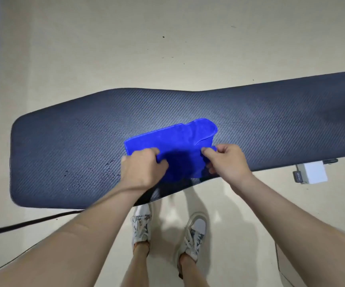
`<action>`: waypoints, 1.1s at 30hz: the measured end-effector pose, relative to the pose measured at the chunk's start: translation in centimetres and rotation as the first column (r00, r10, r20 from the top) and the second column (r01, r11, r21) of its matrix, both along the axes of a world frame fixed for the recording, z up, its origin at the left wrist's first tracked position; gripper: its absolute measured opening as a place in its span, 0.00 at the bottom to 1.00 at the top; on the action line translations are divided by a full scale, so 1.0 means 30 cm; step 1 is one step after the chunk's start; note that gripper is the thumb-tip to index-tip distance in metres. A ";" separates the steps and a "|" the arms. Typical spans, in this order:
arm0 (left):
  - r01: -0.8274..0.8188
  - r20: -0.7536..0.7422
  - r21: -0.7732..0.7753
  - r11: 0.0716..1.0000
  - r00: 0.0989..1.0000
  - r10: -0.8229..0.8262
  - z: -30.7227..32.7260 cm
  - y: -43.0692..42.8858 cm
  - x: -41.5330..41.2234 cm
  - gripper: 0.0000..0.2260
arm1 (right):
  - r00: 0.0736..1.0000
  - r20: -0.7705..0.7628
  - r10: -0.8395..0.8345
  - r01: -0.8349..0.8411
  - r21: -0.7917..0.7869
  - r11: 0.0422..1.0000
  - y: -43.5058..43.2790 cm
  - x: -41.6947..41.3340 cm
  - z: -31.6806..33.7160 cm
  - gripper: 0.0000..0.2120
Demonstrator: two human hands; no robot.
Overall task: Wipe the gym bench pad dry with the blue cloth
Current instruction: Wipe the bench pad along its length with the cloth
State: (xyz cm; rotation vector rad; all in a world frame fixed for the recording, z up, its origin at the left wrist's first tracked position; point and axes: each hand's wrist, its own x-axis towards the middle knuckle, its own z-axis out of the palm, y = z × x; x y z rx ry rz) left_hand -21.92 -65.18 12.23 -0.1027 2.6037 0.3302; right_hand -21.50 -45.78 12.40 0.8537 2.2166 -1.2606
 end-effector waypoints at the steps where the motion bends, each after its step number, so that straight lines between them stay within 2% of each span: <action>1: -0.044 -0.076 -0.033 0.998 0.996 0.041 -0.003 -0.012 -0.028 0.07 | 0.997 -0.072 -0.031 0.028 -0.035 0.999 -0.015 -0.029 0.000 0.15; 2: -0.075 -0.159 -0.059 0.995 0.985 0.065 -0.007 -0.019 -0.051 0.03 | 0.990 -0.139 0.003 0.000 0.019 1.000 -0.029 -0.059 0.008 0.12; 3: -0.091 -0.268 -0.075 0.993 0.961 0.068 -0.023 -0.027 -0.068 0.09 | 0.980 -0.178 0.090 -0.068 0.128 0.990 -0.039 -0.085 0.012 0.12; 5: 0.005 -0.440 -0.073 0.997 0.897 -0.037 -0.055 -0.028 -0.099 0.19 | 0.936 -0.152 0.317 -0.254 0.333 0.908 -0.058 -0.112 0.007 0.24; 6: 0.121 -0.471 -0.074 0.990 0.870 -0.142 -0.070 -0.011 -0.109 0.18 | 0.903 -0.120 0.413 -0.340 0.387 0.857 -0.067 -0.111 0.002 0.26; 8: 0.345 -0.429 -0.053 0.937 0.839 -0.333 -0.118 0.052 -0.118 0.10 | 0.835 -0.042 0.549 -0.465 0.479 0.744 -0.092 -0.104 -0.039 0.27; 10: 0.485 -0.402 0.018 0.874 0.804 -0.438 -0.169 0.114 -0.113 0.05 | 0.795 0.069 0.603 -0.531 0.559 0.636 -0.104 -0.094 -0.085 0.29; 12: 0.544 -0.385 0.079 0.835 0.789 -0.478 -0.235 0.105 -0.109 0.07 | 0.793 0.138 0.594 -0.550 0.580 0.600 -0.125 -0.101 -0.155 0.33; 15: 0.576 -0.314 0.075 0.814 0.788 -0.529 -0.298 0.005 -0.074 0.24 | 0.747 0.205 0.632 -0.603 0.608 0.516 -0.182 -0.081 -0.226 0.41; 17: 0.583 -0.288 0.066 0.810 0.788 -0.544 -0.302 -0.056 -0.054 0.28 | 0.742 0.206 0.638 -0.608 0.609 0.510 -0.226 -0.060 -0.241 0.46; 21: 0.561 -0.279 0.002 0.828 0.795 -0.538 -0.319 -0.154 -0.031 0.30 | 0.729 0.118 0.674 -0.584 0.622 0.522 -0.332 -0.043 -0.259 0.45; 26: 0.542 -0.284 -0.052 0.839 0.797 -0.533 -0.321 -0.382 0.006 0.30 | 0.682 0.106 0.724 -0.616 0.617 0.490 -0.556 -0.021 -0.267 0.42; 33: 0.441 -0.276 -0.066 0.895 0.854 -0.441 -0.325 -0.729 0.069 0.30 | 0.548 0.071 0.834 -0.698 0.587 0.409 -0.897 -0.009 -0.274 0.40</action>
